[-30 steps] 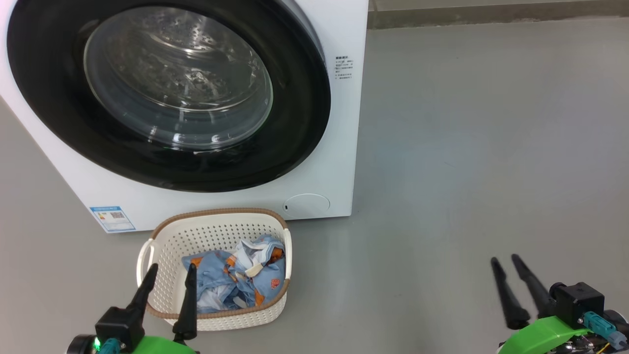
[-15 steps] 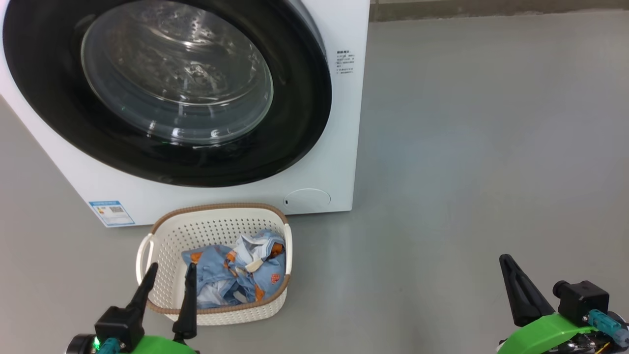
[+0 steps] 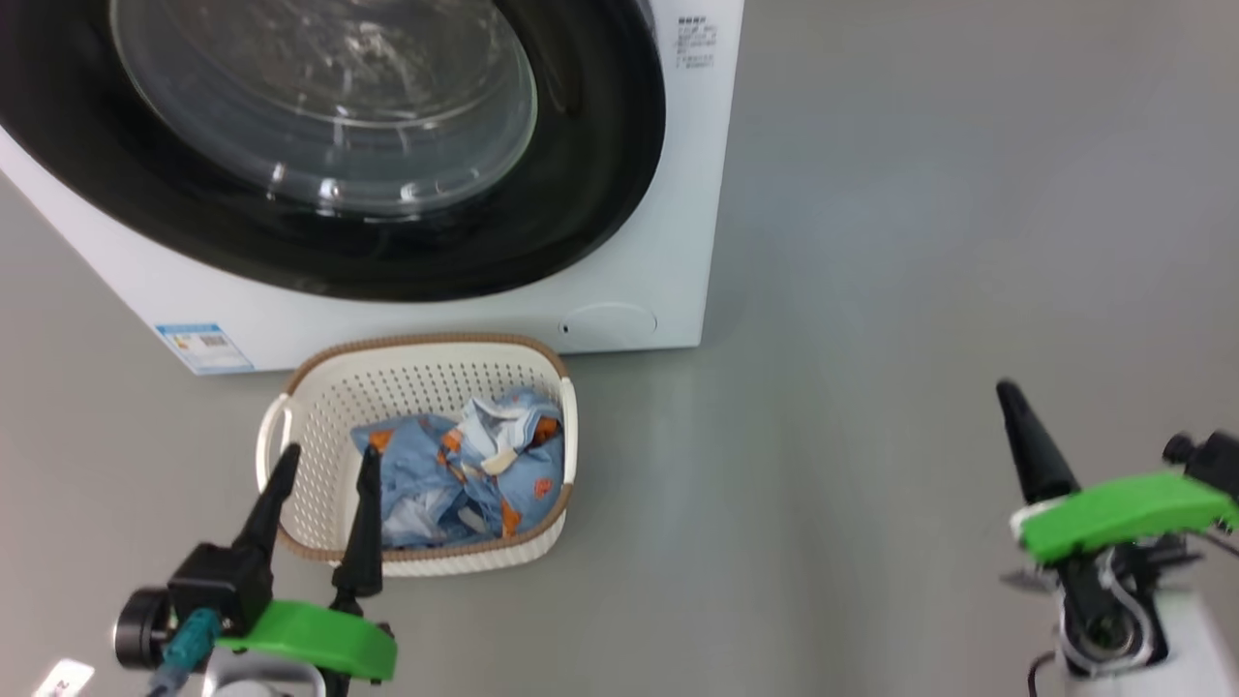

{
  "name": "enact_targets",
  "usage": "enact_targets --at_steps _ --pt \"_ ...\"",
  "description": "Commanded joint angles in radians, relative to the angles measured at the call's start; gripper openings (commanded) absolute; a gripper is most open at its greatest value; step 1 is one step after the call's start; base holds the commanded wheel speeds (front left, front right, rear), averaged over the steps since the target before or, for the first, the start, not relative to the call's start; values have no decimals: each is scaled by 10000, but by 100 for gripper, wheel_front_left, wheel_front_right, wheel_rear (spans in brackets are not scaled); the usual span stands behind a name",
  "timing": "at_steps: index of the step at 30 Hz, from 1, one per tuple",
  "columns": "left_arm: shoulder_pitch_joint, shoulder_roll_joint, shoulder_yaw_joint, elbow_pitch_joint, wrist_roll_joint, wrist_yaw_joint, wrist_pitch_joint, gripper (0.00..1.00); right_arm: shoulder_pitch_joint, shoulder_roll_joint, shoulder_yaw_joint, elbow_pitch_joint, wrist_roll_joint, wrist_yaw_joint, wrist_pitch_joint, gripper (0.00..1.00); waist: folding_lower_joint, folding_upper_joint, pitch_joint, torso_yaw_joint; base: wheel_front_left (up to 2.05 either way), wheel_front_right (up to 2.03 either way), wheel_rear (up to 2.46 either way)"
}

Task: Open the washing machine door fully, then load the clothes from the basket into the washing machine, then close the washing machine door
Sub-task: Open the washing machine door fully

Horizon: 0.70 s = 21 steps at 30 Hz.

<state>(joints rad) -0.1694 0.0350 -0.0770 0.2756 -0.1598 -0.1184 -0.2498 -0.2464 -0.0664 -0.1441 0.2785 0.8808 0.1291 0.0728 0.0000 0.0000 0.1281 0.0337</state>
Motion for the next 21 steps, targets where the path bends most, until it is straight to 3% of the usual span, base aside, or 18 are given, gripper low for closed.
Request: enact_targets --at_steps 1,4,10,21 --pt "-521 153 287 -351 54 73 -120 100 -833 9 -15 -19 1043 16 492 0 0 0 720 144 0 0 0" --pt "-774 153 219 -435 -11 84 -120 100 -1749 55 -404 451 2429 16 1226 0 0 0 1177 249 0 0 0" --pt "-1188 153 65 -536 -109 94 -120 100 -3400 101 -890 1464 4007 16 2288 0 0 0 1826 471 0 0 0" --pt "-2022 153 -346 -656 -332 93 -120 100 -7071 130 -1065 3503 5495 16 4189 0 0 0 2925 1157 0 0 0"
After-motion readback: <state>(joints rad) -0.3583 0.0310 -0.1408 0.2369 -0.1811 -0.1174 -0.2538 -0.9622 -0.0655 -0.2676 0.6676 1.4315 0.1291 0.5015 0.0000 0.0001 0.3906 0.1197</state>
